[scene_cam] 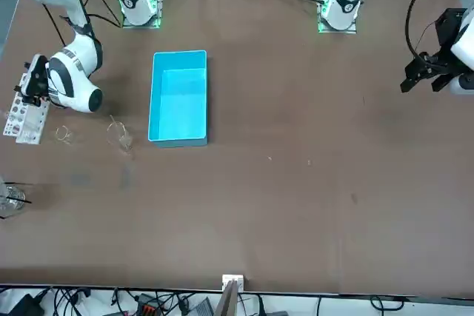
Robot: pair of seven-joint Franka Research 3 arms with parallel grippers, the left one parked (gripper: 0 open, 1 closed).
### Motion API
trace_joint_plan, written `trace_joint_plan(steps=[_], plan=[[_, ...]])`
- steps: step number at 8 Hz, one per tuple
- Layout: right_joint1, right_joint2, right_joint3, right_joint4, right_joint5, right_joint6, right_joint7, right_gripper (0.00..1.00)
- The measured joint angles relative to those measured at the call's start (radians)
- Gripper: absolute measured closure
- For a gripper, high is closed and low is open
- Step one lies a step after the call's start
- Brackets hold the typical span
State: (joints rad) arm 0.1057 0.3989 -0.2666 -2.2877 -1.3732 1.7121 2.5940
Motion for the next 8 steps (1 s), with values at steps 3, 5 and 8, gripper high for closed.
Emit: trace_joint_plan(steps=[3,5,8], plan=[[-0.011,0.059,0.0,-0.001,-0.056,0.011,0.072,0.1],[-0.017,0.089,0.0,-0.001,-0.072,0.013,0.104,0.1],[-0.027,0.123,0.0,0.0,-0.083,0.013,0.12,0.12]])
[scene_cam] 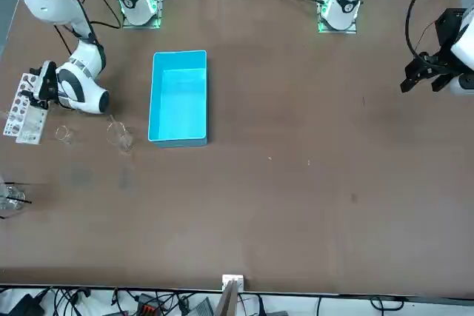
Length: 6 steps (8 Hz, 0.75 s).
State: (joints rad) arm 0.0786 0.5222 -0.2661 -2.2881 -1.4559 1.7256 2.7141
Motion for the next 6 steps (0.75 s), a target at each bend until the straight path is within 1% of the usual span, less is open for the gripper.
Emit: trace_joint_plan(steps=[2,4,5,6], plan=[[-0.018,0.017,0.0,0.0,-0.028,0.0,0.01,0.14],[-0.038,0.02,0.0,0.0,-0.044,0.001,0.011,0.21],[-0.04,0.021,0.0,0.0,-0.045,0.001,0.011,0.26],[-0.04,0.022,0.001,0.0,-0.045,0.001,0.011,0.28]])
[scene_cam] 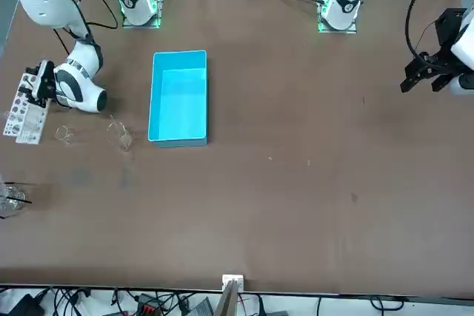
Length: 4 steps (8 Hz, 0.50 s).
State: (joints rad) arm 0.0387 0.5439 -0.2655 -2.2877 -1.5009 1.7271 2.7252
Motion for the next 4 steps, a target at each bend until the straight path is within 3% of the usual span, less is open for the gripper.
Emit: trace_joint_plan(steps=[4], plan=[[0.0,0.001,0.001,0.001,-0.002,0.002,0.0,0.44]])
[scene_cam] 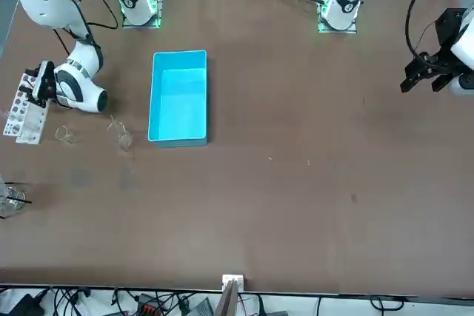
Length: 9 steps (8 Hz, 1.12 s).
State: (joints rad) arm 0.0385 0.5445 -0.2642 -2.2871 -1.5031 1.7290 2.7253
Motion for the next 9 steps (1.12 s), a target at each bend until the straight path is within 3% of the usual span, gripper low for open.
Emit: trace_joint_plan(steps=[9], plan=[[-0.011,0.009,0.0,0.005,-0.013,0.019,0.014,0.54]])
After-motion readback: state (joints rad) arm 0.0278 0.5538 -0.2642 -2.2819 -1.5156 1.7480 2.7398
